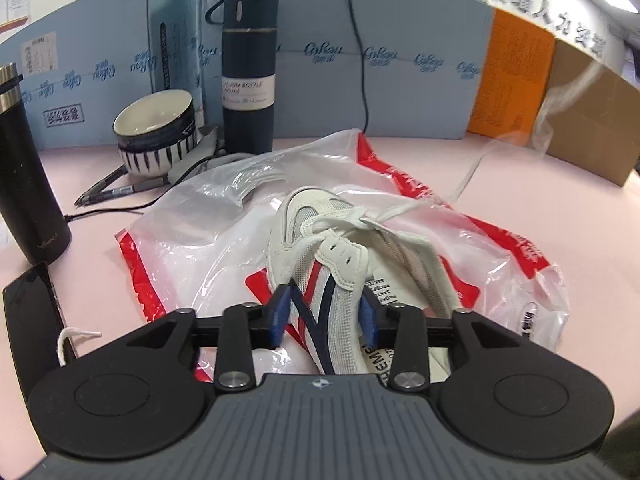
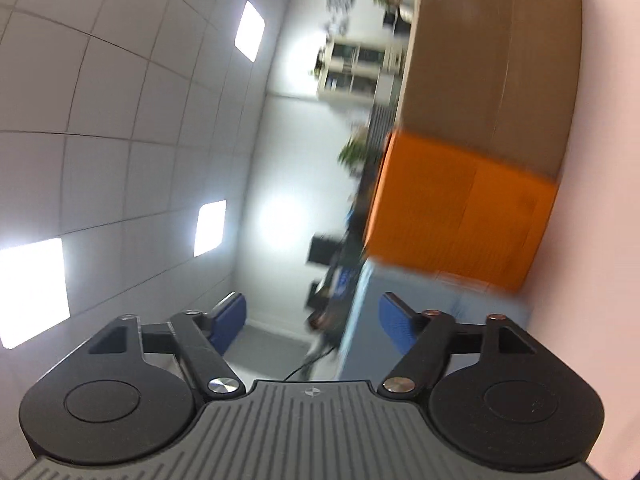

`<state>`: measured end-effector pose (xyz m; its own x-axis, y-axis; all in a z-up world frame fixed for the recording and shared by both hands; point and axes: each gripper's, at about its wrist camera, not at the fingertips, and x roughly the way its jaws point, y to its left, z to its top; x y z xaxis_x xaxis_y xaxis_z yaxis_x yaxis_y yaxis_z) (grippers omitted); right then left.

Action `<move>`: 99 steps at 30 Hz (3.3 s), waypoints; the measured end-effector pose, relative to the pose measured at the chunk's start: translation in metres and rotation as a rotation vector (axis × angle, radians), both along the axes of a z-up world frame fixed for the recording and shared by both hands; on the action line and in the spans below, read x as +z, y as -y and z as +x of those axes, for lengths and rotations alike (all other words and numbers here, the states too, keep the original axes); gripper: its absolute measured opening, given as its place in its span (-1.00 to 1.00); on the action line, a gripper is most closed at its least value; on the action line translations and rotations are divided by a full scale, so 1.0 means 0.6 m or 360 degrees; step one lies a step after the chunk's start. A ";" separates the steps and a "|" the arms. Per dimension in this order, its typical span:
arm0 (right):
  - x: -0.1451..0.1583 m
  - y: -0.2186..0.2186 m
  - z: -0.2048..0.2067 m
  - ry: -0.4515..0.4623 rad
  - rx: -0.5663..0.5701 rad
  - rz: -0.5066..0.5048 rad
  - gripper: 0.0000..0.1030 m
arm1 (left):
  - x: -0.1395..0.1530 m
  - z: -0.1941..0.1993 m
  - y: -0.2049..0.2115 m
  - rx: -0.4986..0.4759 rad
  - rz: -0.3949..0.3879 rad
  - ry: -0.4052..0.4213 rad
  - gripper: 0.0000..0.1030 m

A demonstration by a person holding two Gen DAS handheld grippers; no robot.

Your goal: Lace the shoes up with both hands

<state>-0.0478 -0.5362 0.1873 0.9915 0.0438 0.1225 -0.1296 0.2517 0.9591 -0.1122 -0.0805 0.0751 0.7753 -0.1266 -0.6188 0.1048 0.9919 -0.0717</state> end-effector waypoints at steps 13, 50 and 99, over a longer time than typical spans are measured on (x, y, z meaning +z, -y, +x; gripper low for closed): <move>-0.126 -0.296 0.083 -0.0577 0.1125 -0.0744 0.84 | 0.000 -0.085 -0.086 0.0215 0.0029 0.0120 0.32; -0.226 -0.153 0.059 -0.0852 0.0641 -0.1998 0.82 | -0.053 0.031 -0.253 -0.0189 0.0421 -0.0354 -0.07; -0.258 -0.300 0.093 -0.0656 0.1633 -0.0643 0.67 | -0.045 0.003 -0.231 0.0030 0.0529 -0.0202 0.32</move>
